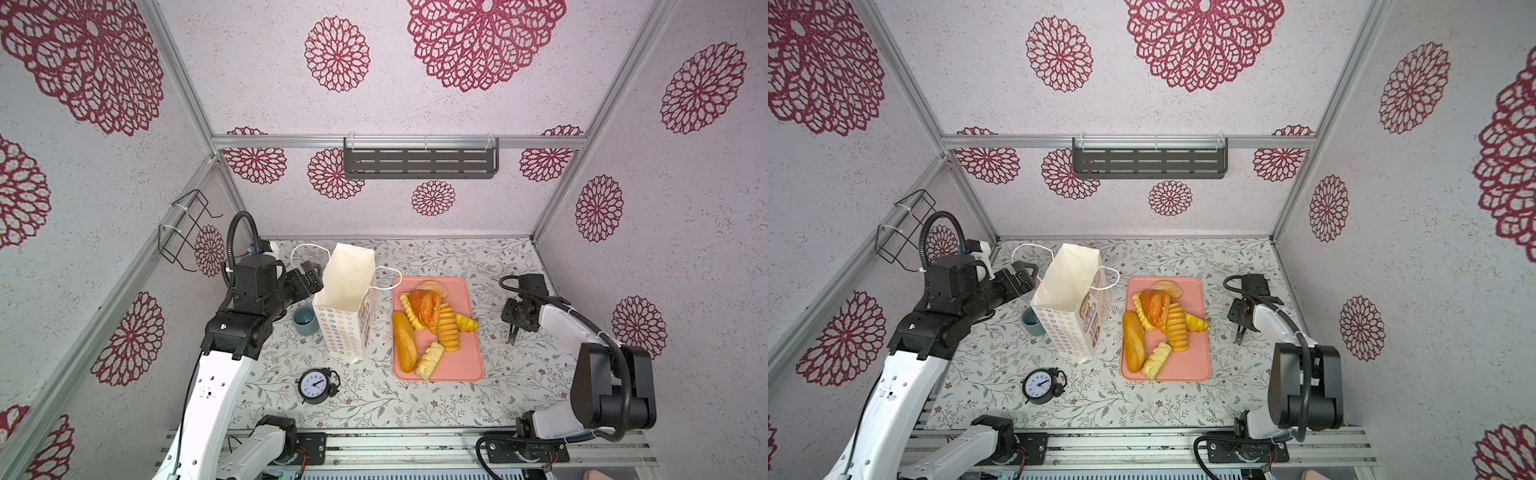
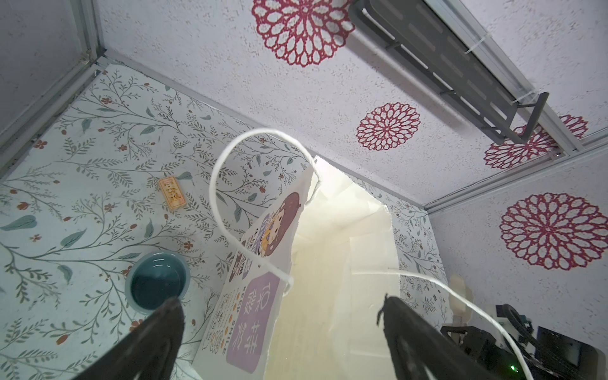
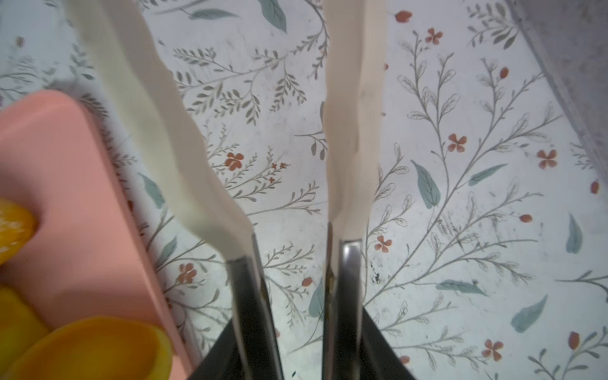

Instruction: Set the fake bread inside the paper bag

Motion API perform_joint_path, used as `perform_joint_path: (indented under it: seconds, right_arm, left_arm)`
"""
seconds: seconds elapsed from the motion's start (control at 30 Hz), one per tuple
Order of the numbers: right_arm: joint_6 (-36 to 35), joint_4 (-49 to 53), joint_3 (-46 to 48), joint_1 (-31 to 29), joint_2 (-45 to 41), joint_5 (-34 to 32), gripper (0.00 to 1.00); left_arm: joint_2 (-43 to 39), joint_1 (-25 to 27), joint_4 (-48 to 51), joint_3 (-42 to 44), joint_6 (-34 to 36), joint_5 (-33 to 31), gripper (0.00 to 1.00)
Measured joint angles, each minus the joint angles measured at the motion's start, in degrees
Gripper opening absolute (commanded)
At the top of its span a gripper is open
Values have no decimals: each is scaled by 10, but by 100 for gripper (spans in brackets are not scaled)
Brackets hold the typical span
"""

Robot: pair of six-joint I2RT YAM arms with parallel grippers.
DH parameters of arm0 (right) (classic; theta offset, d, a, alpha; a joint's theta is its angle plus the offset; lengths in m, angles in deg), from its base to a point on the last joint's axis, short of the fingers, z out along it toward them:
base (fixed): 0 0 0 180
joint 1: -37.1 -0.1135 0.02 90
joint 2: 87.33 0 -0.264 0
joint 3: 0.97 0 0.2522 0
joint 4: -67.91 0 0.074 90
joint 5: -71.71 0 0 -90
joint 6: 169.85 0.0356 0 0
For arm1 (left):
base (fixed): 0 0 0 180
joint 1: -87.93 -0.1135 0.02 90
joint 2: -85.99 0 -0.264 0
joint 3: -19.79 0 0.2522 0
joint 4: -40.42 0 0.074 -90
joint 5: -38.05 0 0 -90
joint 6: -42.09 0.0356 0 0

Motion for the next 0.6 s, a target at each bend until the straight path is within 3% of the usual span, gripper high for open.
perform_joint_path:
  seconds: [0.23,0.6]
  right_arm:
    - [6,44,-16,0,-73,78,44]
    - [66,30,-58,0,-132,283,47]
  left_arm:
    - [7,27,12,-23,6,-14,91]
    - [39,154,22,-72,12,-42,83]
